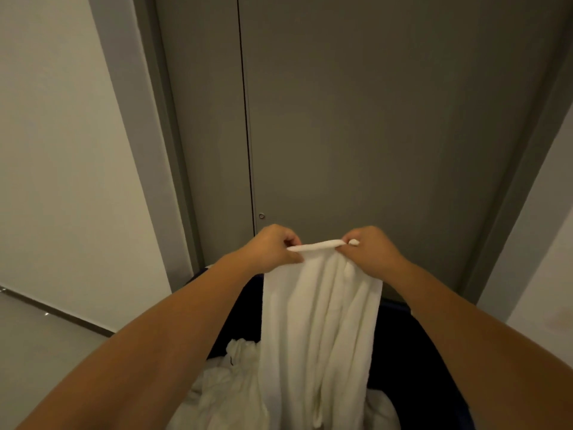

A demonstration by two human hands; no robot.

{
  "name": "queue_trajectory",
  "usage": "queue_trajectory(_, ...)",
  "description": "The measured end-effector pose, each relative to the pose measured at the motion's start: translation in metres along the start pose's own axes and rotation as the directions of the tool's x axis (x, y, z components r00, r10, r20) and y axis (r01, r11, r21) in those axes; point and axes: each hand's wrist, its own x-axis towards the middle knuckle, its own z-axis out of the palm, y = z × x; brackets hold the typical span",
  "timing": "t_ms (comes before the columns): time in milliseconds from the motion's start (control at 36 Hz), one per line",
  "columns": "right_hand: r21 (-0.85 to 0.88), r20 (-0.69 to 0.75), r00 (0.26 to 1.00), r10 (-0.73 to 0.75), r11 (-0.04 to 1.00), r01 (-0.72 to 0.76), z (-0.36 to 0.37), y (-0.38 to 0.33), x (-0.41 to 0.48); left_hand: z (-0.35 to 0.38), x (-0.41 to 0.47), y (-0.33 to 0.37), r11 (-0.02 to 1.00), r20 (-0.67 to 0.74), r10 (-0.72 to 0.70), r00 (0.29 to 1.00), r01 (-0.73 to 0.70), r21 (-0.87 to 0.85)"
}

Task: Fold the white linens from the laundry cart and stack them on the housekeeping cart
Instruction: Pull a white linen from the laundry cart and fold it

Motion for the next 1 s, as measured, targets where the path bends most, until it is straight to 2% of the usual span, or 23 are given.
queue_trajectory(139, -0.119, -0.073, 0.997, -0.008, 0.993, -0.001, -0.029, 0.011, 0.011, -0.012, -0.015, -0.034, 0.994, 0.008, -0.102, 0.995, 0.102, 0.03)
queue_trajectory(278, -0.154, -0.137, 0.985, 0.1, 0.981, -0.121, -0.046, 0.03, 0.02, -0.02, -0.032, -0.058, 0.974, 0.045, -0.227, 0.973, 0.226, 0.033)
queue_trajectory(361, -0.146, -0.127, 0.984, 0.125, 0.979, -0.143, -0.044, 0.03, 0.021, -0.014, -0.036, -0.062, 0.961, 0.004, -0.257, 0.966, 0.256, -0.109)
queue_trajectory(528, -0.088, -0.028, 0.983, 0.182, 0.979, -0.184, -0.033, 0.023, 0.016, 0.006, -0.03, -0.046, 0.884, -0.059, -0.189, 0.98, 0.144, -0.445)
queue_trajectory(639, 0.061, -0.031, 0.951, 0.308, 0.95, -0.305, -0.03, 0.022, 0.012, 0.012, -0.02, -0.033, 0.926, -0.115, -0.176, 0.978, 0.125, -0.356)
queue_trajectory(778, 0.217, -0.088, 0.919, 0.385, 0.907, -0.36, -0.02, 0.019, 0.006, 0.029, -0.01, -0.013, 0.973, -0.111, -0.137, 0.984, 0.113, -0.201)
queue_trajectory(917, 0.278, -0.069, 0.933, 0.353, 0.905, -0.322, -0.002, 0.005, -0.005, 0.05, -0.004, -0.003, 0.97, -0.081, -0.134, 0.988, 0.114, -0.213)
queue_trajectory(1000, 0.278, -0.041, 0.944, 0.329, 0.911, -0.305, 0.012, -0.005, -0.013, 0.057, -0.003, 0.006, 0.985, -0.094, -0.074, 0.993, 0.059, -0.161)
